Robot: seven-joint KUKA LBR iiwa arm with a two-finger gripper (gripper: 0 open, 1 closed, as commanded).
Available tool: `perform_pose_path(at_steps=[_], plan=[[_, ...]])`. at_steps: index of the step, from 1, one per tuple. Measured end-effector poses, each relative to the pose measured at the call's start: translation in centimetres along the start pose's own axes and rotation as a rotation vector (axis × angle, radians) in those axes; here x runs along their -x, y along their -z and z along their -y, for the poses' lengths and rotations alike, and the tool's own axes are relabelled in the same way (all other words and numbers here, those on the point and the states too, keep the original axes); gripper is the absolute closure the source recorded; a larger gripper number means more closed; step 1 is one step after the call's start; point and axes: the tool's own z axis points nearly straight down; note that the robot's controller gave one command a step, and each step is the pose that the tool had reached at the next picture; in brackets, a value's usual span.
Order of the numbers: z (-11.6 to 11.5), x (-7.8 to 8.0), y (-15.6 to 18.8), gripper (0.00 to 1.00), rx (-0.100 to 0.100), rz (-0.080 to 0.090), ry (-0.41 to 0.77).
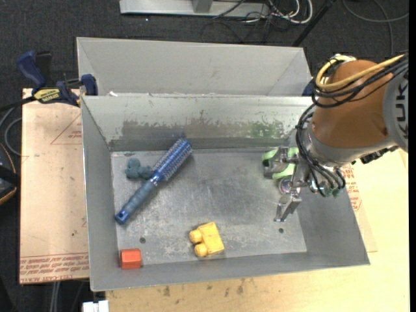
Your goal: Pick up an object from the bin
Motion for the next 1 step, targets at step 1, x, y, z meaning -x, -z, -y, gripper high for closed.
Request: perform_pose_path(at_steps=[1], plan=[[-4.06, -5.35, -7.51, 0.0, 0.002, -0.005, 0.087]])
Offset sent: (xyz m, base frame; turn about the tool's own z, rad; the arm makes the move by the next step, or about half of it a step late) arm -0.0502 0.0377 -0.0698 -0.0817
